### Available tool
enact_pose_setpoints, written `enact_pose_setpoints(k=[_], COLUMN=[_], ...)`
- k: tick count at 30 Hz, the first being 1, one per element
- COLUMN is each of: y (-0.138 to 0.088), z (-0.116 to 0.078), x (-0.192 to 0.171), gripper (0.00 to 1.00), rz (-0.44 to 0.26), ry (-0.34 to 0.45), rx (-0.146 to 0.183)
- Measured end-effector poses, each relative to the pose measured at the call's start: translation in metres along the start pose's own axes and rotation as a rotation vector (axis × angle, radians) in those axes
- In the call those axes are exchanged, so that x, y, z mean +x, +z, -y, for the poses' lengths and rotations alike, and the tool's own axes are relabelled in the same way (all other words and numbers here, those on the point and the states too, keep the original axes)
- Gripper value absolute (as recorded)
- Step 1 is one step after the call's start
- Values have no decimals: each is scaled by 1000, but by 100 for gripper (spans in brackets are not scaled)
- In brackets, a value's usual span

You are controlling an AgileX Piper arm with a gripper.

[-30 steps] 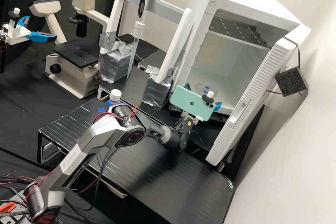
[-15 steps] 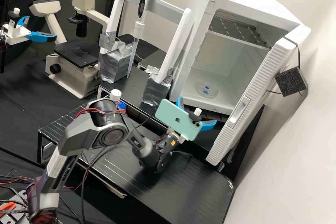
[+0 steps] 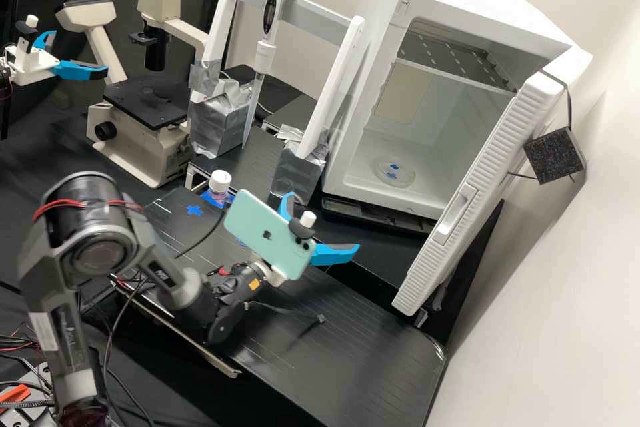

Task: Move the petri dish to the incubator

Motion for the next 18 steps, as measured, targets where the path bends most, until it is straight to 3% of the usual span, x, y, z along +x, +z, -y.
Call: enact_pose_setpoints(k=[6,11,14,18], y=[-35,-47,-50,-51], z=[25,37,42,46], x=[-28,-42,-48,-51], gripper=[100,100,100,100], rz=[-106,-148,-153,-140], ry=[-19,-45,-51,-50], rx=[-3,38,57,54])
